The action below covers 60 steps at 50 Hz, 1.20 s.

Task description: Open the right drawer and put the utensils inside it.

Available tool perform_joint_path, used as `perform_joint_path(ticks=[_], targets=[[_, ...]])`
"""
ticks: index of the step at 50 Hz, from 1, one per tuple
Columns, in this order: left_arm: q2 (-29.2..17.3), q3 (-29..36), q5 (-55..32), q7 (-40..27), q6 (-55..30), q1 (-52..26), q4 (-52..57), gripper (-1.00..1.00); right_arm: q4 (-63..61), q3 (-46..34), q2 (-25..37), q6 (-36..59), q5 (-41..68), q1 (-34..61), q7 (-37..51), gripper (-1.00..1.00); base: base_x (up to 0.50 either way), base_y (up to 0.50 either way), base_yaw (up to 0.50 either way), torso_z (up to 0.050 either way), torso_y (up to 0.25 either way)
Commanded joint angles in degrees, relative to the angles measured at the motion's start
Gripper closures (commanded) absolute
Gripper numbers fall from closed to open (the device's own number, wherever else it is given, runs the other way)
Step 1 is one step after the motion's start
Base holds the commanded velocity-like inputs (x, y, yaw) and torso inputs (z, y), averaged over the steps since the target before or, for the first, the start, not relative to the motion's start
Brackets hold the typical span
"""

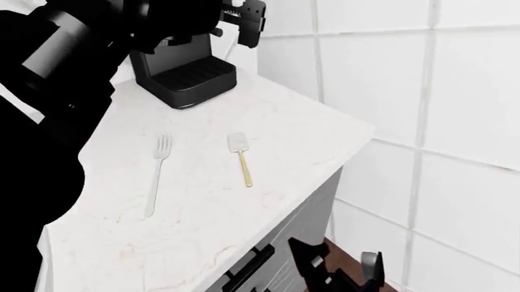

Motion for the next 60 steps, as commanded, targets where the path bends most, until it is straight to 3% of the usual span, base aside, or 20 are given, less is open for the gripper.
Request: perform_joint_path(ticks=[1,3,9,60], targets=[[0.0,-0.1,0.1,0.1,-0.2,-0.1,0.3,-1.00,1.9,-1.2,0.7,1.9,0.6,1.4,-0.1,-1.00,0.00,0.00,0.00,0.000,0.000],[0.0,-0.1,0.0,0.1,-0.3,-0.1,0.3,-1.00,2.2,-2.5,1.8,1.5,-1.4,1.7,-6.4,-1.00,0.00,0.00,0.00,0.000,0.000],[0.0,-0.2,-0.2,0.4,-0.3,-0.2,-0.1,-1.00,8.0,-3.3,2.4,3.0,-1.0,2.5,-11.1,-1.00,0.00,0.00,0.00,0.000,0.000],[0.0,-0.4,1.2,0.6,0.0,1.0,-0.8,-1.00,15.4,-10.5,-1.2,7.1,-2.8,8.2,-12.7,-1.00,0.00,0.00,0.00,0.000,0.000]])
